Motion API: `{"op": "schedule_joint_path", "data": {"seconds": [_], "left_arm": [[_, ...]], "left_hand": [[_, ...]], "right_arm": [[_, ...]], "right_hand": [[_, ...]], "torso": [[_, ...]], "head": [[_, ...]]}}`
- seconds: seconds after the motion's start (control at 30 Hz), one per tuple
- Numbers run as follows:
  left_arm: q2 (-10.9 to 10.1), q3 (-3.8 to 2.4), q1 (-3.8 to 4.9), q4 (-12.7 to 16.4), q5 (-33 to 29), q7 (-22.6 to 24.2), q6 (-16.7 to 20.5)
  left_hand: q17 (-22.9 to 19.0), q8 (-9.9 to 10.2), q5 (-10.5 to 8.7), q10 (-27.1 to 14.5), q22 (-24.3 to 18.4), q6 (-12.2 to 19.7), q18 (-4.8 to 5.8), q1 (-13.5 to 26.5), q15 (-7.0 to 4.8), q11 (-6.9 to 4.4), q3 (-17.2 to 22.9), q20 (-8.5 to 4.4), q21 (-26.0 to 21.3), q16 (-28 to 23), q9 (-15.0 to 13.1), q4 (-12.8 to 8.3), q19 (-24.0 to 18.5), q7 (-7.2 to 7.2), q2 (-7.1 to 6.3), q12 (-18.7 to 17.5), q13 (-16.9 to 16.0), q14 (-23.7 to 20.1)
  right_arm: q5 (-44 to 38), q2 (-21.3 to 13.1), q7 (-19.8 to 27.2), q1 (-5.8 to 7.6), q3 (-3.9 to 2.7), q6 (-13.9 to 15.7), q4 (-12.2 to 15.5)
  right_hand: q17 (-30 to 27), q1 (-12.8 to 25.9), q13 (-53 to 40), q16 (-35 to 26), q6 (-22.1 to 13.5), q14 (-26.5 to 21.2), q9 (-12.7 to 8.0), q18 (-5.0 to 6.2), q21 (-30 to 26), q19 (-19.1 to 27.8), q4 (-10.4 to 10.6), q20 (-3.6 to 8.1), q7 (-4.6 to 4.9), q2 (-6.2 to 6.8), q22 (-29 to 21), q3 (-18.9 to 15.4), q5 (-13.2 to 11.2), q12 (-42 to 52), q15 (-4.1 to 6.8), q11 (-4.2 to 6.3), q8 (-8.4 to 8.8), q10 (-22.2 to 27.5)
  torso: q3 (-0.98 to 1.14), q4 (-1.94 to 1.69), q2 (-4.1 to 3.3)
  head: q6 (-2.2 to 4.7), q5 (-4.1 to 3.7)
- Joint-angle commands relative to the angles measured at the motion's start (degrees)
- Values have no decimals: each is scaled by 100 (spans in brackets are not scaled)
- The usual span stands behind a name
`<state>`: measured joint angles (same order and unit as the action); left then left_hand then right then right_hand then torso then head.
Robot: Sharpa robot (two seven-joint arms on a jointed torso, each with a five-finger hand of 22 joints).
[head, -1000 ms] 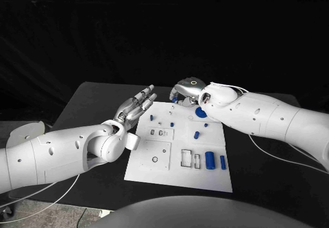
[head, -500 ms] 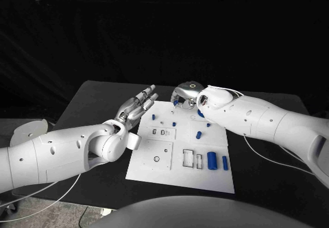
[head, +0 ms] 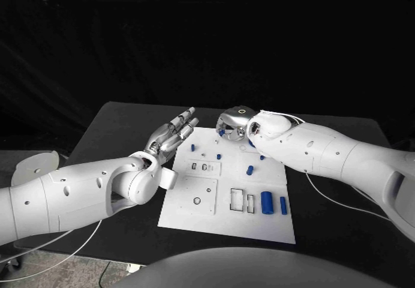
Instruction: Assemble the parts on the task board
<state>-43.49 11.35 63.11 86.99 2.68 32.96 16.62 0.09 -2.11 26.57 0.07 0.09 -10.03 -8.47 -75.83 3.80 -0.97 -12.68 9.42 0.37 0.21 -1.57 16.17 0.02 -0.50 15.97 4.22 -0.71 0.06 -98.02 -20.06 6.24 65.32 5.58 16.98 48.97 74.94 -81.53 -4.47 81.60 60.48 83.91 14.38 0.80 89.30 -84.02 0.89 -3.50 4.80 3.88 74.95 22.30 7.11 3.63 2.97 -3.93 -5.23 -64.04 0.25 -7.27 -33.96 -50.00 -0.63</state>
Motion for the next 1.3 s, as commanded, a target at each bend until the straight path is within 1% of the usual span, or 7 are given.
{"op": "schedule_joint_path", "data": {"seconds": [0.03,0.17,0.57,0.83,0.9,1.0,1.3], "left_arm": [[18,-4,3,1,28,66,-119],[21,-4,3,-6,28,63,-123],[33,-4,3,-18,27,41,-146],[71,-4,3,-41,62,18,-182],[79,-4,3,-45,65,15,-188],[91,-4,3,-50,69,10,-199],[103,-4,3,-65,69,-3,-214]], "left_hand": [[-9,-35,27,-1,-9,-3,-116,-78,53,36,35,51,-37,-21,-2,-6,-2,-32,1,23,-9,-6],[-9,-35,27,-1,-9,-3,-116,-78,53,36,35,51,-37,-21,-2,-6,-2,-32,1,23,-9,-6],[-9,-37,33,-1,-9,-7,-118,-88,59,56,40,57,-37,-21,-3,-6,-2,-41,4,24,-9,-6],[-9,-39,32,-1,-9,-9,-118,-90,63,74,43,60,-37,-21,-3,-3,-2,-48,7,26,-10,-6],[-9,-41,33,0,-9,-10,-119,-93,67,91,46,64,-37,-21,-4,0,-2,-54,10,33,-11,-6],[-9,-41,33,0,-9,-11,-119,-94,69,100,47,66,-37,-21,-4,3,-2,-57,12,35,-11,-6],[-9,-43,32,0,-9,-12,-119,-94,70,113,48,69,-37,-21,-4,8,-2,-61,15,41,-12,-6]], "right_arm": [[-171,15,-109,-12,-1,-42,-20],[-217,20,-168,-19,-1,19,-25],[-250,54,-164,-22,-1,23,-60],[-253,160,-153,-24,-1,-52,-243],[-253,184,-147,-30,-1,-54,-291],[-254,216,-132,-48,-1,-25,-373],[-240,246,-109,-64,-2,60,-418]], "right_hand": [[214,-43,-2,-39,-41,163,-1,-40,-30,-483,-4,-22,-16,45,1415,34,48,-18,-36,185,34,-116],[211,-65,7,-41,-42,159,2,-38,-33,-480,-15,-24,-18,45,1413,52,74,-16,-36,183,40,-96],[160,-18,24,-78,-38,133,12,-27,-62,-448,29,-29,-31,45,1389,43,34,-11,-39,190,49,-58],[132,-18,31,-98,-66,117,11,-21,-78,-430,38,-29,-43,40,1375,51,28,-11,-36,200,70,-40],[131,-17,31,-99,-68,116,11,-21,-79,-429,39,-29,-44,40,1375,51,27,-11,-36,200,71,-38],[126,-14,32,-103,-75,113,11,-20,-80,-427,44,-29,-46,38,1374,52,24,-10,-35,202,76,-35],[100,18,34,-123,-100,96,12,-15,-95,-411,77,-28,-53,32,1363,44,-4,-4,-34,205,96,-30]], "torso": [[2,-7,7],[-6,6,10],[-7,5,7],[-5,-1,5],[-4,2,3],[-2,-4,5],[-14,14,10]], "head": [[0,12],[0,32],[0,54],[0,41],[0,47],[0,54],[0,68]]}}
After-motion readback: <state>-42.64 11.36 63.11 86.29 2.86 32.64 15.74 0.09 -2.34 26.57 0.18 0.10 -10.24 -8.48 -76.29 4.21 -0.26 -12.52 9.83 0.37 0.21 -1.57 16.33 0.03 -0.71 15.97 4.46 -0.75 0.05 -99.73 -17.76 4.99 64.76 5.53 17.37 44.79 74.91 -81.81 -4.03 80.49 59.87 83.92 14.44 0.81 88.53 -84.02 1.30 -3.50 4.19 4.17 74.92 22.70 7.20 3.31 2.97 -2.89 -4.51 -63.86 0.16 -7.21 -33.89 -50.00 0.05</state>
